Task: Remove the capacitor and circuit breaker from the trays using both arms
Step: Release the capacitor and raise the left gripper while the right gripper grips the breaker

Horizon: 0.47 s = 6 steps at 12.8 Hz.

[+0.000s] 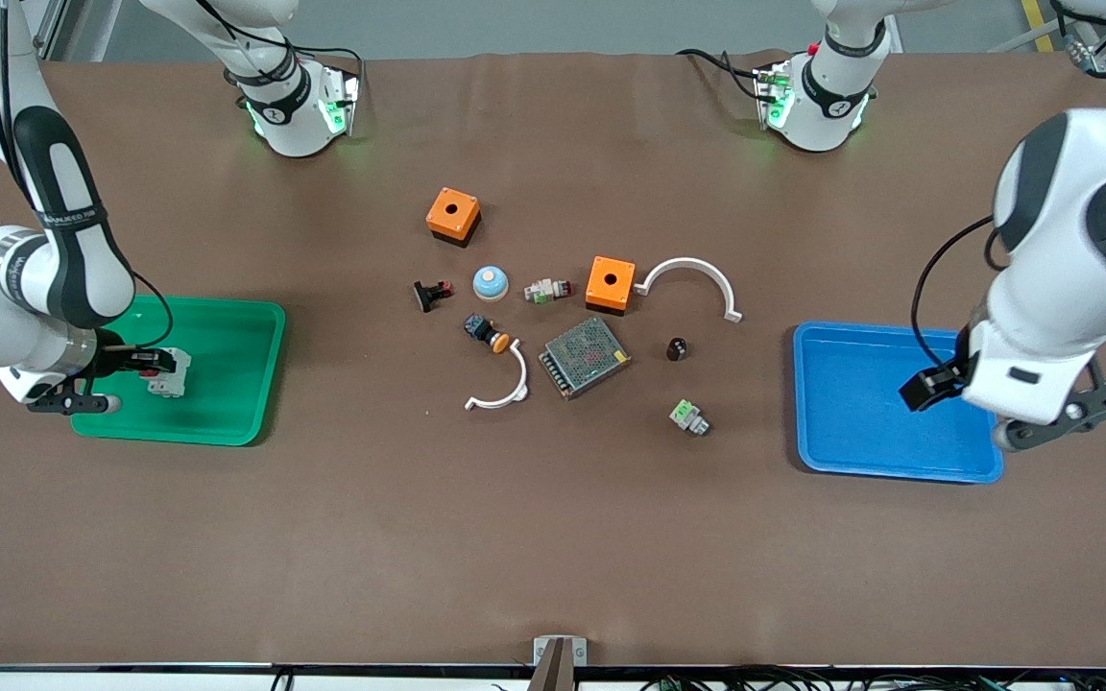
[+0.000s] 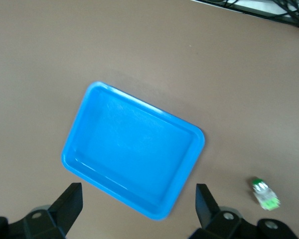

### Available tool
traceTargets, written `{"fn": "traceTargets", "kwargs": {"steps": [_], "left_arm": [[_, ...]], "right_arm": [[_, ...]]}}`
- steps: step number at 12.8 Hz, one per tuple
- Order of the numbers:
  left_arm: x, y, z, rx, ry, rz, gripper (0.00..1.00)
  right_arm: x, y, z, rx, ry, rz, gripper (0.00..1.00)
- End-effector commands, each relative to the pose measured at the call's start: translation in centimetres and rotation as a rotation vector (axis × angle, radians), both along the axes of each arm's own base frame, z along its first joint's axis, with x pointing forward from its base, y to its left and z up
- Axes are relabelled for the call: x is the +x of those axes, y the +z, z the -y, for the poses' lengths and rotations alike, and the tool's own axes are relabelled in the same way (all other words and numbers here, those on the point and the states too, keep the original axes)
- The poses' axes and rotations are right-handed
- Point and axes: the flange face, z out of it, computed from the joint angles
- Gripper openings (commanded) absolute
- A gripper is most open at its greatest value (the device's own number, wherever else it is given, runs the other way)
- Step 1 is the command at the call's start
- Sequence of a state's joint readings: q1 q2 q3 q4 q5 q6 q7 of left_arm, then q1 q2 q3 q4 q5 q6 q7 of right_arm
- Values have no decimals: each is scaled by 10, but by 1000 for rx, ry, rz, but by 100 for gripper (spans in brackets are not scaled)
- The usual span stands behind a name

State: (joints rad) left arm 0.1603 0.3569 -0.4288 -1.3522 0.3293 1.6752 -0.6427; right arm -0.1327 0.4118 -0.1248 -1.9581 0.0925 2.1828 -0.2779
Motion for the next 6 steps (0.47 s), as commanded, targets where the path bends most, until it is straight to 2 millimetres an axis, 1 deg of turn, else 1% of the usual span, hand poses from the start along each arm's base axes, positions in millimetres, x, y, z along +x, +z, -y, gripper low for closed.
{"fn": "traceTargets", "kwargs": {"steps": [1, 2, 3, 4, 5, 6], "left_arm": [[-11, 28, -19, -63, -2, 3, 100], [-14, 30, -18, -60, -22, -9, 100], [-17, 31, -18, -57, -34, -26, 100], [-21, 40, -20, -49, -68, -25, 100], [-30, 60, -17, -38, -137, -4, 100], [-40, 77, -19, -12, -232, 5, 100]], "right_arm": [[28, 67, -49, 2, -44, -5, 10], [37, 85, -78, -5, -61, 0, 10], [42, 94, -109, -16, -78, 2, 10], [43, 95, -143, -28, -96, 1, 11], [43, 96, -174, -35, -98, 3, 11], [42, 95, -208, -40, -107, 6, 11]]}}
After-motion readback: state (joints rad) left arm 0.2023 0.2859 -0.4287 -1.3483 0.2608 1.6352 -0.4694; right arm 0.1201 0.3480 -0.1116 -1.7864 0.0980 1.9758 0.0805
